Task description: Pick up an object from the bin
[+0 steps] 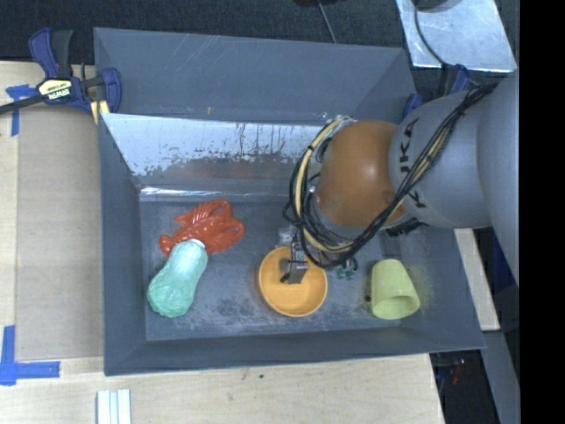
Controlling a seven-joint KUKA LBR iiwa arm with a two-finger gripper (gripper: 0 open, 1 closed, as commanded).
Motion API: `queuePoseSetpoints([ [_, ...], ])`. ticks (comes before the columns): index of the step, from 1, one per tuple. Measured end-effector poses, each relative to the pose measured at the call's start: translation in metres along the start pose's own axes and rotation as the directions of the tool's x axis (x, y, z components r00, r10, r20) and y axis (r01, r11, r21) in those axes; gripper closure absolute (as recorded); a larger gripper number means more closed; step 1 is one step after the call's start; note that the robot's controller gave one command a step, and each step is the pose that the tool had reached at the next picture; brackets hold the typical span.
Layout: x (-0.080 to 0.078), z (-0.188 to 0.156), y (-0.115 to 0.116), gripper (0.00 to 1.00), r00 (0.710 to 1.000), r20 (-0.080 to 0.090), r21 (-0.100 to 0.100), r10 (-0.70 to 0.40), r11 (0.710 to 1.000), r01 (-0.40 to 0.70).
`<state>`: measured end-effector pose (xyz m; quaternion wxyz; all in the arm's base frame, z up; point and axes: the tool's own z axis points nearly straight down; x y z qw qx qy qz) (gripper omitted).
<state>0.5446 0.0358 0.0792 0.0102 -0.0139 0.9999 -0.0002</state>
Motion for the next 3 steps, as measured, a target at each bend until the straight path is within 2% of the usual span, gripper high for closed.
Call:
queuePoseSetpoints([
  [1,-0.008,0.002,0.008,1.0,0.998,0.003,0.001,-0.065,0.998,0.065],
  [2,-0.029,-0.082,0.013,1.0,0.991,0.015,0.003,-0.135,0.991,0.135],
  [3,-0.011,-0.125,0.011,1.0,0.989,-0.003,0.0,-0.15,0.989,0.15],
])
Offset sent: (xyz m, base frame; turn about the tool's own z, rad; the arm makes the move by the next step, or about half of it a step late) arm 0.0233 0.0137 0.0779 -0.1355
